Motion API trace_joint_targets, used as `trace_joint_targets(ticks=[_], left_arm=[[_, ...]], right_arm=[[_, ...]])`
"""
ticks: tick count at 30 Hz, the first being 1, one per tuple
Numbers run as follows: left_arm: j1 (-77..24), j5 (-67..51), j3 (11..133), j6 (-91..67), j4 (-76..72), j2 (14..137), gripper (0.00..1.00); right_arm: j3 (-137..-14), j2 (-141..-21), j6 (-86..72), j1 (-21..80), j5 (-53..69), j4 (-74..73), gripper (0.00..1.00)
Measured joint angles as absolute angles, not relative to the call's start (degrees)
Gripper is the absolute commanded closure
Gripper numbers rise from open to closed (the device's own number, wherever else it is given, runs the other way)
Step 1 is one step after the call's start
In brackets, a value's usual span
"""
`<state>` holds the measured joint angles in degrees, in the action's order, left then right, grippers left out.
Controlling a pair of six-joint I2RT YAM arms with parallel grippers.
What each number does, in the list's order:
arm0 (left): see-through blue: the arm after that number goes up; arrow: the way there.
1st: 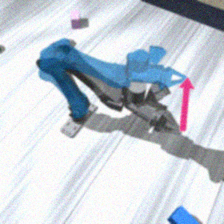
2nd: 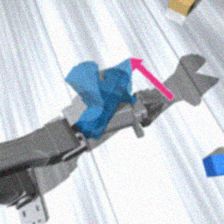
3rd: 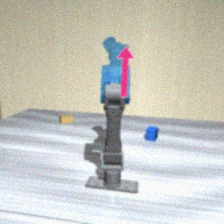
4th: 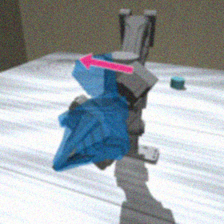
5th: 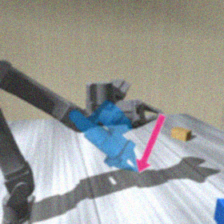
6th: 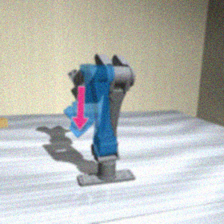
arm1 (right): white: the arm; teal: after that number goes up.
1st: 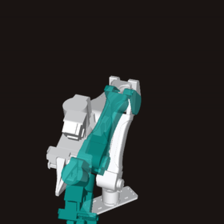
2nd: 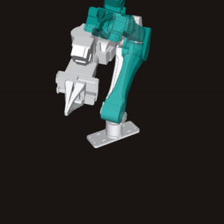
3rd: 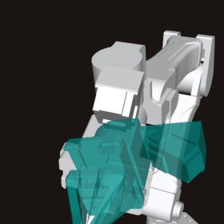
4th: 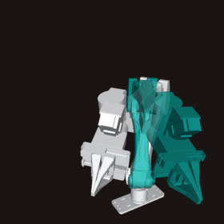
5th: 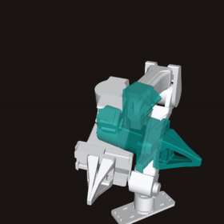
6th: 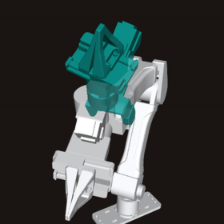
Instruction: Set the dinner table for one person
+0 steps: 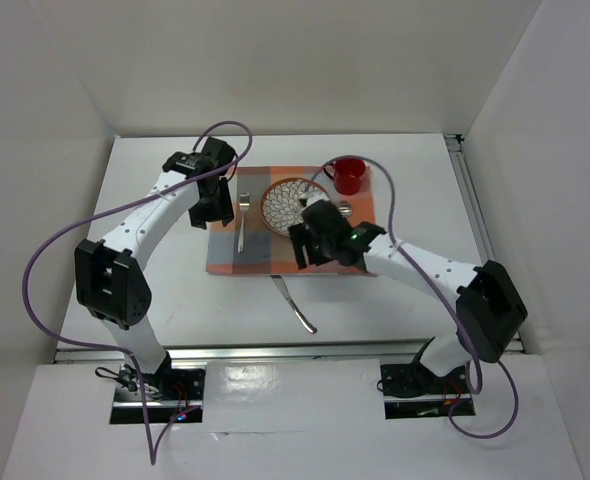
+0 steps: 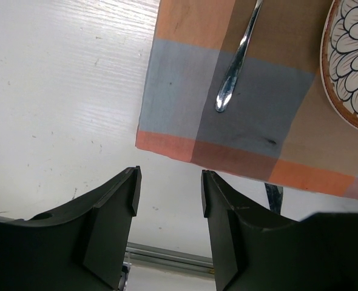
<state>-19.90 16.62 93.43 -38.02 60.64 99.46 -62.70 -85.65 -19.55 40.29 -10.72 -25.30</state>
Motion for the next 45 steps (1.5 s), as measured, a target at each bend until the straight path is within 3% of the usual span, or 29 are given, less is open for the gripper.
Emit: trace_joint_targets(ticks=[6, 16, 20, 23, 28, 33, 45], left_arm=[[-19.7, 18.2, 94.2, -39.4, 61.4, 98.4, 0.38], [-19.2, 19.5, 94.4, -40.6, 61.8, 95.5, 0.38], [-19.2, 19.5, 94.4, -40.7, 62.2, 95.5, 0.38], [-19.2, 19.5, 94.4, -40.7, 62.2, 95.5, 0.38], [-19.2, 19.5, 94.4, -40.7, 62.5, 95.5, 0.38], [-19.2, 19.6, 94.4, -40.7, 62.5, 95.5, 0.38], [-19.1, 19.7, 94.4, -40.8, 62.5, 95.5, 0.38]], right_arm=[[-62.3, -90.8, -19.7, 55.3, -9.1, -27.7, 0.28], [-62.6, -102.4, -19.8, 58.0, -9.4, -28.2, 0.42], [-62.9, -102.8, -19.8, 58.9, -10.3, -27.7, 0.54], [-62.9, -103.0, -19.2, 59.8, -10.0, -26.9, 0.69], [-62.6, -103.0, -16.4, 60.2, -7.5, -25.4, 0.72], [-62.2, -102.7, -12.4, 60.1, -5.4, -24.4, 0.93], [-57.3, -94.0, -5.5, 61.8, -4.4, -23.6, 1.00]])
